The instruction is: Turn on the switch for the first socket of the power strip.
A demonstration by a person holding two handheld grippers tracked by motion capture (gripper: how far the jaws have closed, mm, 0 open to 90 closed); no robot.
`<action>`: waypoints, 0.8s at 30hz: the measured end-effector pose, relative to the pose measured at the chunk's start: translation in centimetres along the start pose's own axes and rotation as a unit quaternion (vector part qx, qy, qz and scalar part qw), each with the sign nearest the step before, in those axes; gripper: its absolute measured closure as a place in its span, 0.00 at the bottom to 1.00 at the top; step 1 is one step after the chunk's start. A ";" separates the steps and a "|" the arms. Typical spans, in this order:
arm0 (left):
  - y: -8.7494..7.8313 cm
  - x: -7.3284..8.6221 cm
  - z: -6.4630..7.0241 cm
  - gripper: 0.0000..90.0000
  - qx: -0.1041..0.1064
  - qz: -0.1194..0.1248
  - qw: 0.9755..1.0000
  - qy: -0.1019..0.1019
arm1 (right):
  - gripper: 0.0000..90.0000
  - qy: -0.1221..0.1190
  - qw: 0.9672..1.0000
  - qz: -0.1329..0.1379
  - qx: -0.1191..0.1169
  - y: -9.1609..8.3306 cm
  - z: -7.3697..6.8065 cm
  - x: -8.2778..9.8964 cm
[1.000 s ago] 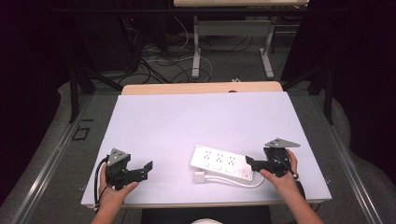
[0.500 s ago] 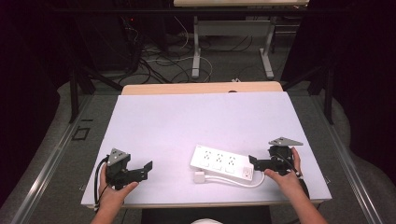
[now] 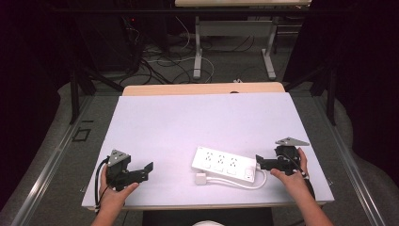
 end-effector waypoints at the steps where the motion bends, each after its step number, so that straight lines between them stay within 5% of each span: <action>1: 0.0 0.0 0.0 0.08 0.000 0.000 1.000 -0.001 | 0.00 0.003 1.000 -0.002 0.000 0.0 0.1 0.0; 24: 0.2 0.0 -0.3 0.08 -0.001 -0.006 1.000 -0.012 | 0.00 0.050 0.999 -0.009 0.017 0.4 3.1 0.4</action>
Point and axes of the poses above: each handheld gripper's, and its own axes: y roughly forward along the jaws, x roughly out of its underside, z roughly to its right, the point moved 1 cm from there along y, roughly forward along the jaws, and after that the axes turned 12 degrees about -z, right-handed, at the moved point
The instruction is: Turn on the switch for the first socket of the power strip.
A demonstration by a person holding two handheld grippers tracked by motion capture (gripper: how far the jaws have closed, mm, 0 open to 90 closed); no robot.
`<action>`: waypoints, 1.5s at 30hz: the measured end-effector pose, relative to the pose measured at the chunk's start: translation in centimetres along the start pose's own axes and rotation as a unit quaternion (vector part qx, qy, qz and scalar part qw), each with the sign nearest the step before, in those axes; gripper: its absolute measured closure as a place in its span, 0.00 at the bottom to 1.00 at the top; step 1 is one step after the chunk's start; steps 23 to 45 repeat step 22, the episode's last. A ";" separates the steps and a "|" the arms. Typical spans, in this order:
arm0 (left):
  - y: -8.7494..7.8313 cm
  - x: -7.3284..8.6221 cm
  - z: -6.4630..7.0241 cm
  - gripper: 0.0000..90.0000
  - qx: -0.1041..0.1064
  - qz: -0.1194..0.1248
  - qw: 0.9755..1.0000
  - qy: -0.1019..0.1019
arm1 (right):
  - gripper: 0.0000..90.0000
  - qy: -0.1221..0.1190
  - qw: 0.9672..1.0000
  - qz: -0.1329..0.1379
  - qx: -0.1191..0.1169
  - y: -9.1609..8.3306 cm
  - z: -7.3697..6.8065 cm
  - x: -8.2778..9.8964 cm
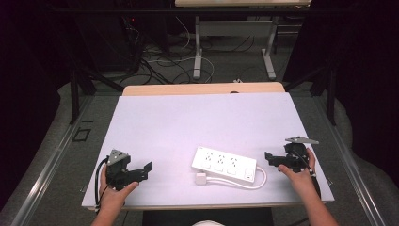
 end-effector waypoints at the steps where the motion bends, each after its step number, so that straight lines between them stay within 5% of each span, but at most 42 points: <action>1: 0.0 0.0 0.0 0.08 0.000 0.000 1.000 -0.001 | 0.00 0.001 1.000 0.000 0.000 0.0 0.0 0.0; 45: 0.0 -0.1 -0.1 0.08 -0.001 -0.001 1.000 0.004 | 0.00 0.004 1.000 -0.002 0.002 0.2 0.2 0.1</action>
Point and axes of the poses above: each handheld gripper's, and its own axes: y roughly forward along the jaws, x roughly out of its underside, z roughly to its right, the point moved 1 cm from there along y, roughly forward along the jaws, and after that the axes turned 12 degrees about -z, right-handed, at the moved point
